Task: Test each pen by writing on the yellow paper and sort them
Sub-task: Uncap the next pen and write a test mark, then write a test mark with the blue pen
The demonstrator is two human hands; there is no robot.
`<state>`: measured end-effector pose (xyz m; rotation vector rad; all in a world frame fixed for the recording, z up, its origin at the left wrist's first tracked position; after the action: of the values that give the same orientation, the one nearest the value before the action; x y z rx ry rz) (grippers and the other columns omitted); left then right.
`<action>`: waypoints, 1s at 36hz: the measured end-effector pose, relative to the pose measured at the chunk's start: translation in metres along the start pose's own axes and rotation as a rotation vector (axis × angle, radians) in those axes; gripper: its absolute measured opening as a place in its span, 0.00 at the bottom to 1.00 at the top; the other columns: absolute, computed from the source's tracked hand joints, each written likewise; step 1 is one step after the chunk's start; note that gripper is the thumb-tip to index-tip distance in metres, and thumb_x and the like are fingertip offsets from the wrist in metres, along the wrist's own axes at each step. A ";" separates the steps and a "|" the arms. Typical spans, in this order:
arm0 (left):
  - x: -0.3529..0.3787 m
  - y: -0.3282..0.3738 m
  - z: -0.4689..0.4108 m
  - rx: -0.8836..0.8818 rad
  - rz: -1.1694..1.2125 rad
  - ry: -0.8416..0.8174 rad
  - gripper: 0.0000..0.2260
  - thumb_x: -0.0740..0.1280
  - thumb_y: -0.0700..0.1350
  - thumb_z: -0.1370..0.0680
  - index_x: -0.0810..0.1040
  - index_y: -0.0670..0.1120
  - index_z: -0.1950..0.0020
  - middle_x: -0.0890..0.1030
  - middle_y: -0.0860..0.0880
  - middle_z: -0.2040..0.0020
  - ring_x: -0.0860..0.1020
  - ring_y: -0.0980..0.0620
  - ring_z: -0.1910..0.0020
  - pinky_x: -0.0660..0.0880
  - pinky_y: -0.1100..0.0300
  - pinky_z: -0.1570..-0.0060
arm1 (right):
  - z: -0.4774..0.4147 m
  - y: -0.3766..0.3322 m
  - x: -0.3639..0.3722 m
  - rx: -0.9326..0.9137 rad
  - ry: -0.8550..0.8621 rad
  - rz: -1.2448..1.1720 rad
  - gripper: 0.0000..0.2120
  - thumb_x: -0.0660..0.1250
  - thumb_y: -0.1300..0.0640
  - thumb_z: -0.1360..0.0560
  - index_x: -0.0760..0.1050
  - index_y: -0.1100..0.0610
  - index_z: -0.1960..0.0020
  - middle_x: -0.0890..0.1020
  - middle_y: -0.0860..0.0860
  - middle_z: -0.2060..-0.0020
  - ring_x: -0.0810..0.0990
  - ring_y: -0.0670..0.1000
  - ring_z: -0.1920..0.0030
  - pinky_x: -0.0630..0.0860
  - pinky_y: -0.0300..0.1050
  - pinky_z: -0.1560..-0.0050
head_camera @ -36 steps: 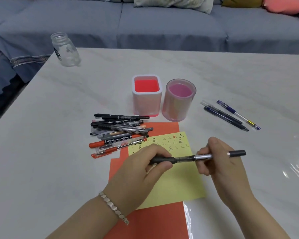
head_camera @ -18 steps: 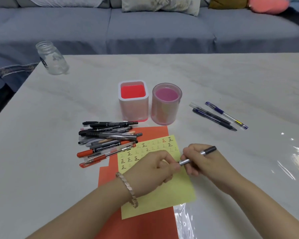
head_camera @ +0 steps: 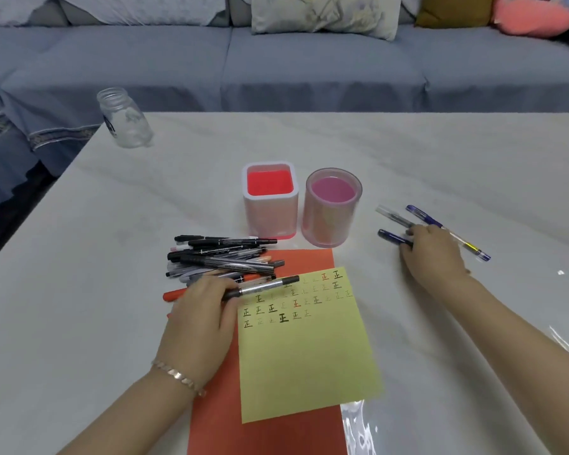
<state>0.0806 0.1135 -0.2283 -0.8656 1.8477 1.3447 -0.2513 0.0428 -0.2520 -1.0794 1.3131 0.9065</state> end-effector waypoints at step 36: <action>0.041 -0.025 0.036 0.240 -0.142 -0.301 0.29 0.47 0.66 0.24 0.70 0.47 0.35 0.72 0.50 0.33 0.64 0.53 0.33 0.56 0.57 0.34 | 0.126 -0.119 -0.091 0.137 -0.556 -1.750 0.17 0.59 0.44 0.33 0.77 0.53 0.73 0.63 0.47 0.80 0.57 0.44 0.79 0.54 0.34 0.79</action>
<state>0.0837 0.1367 -0.2836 -0.6193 1.6390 1.0741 -0.1089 0.1368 -0.1563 -1.2343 -0.2653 -0.2592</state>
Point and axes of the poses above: each hand's wrist, its own z-axis away from the middle knuckle, its own x-axis out of the palm, y = z × x, the point moved 1 cm from there along -z, towards the middle knuckle
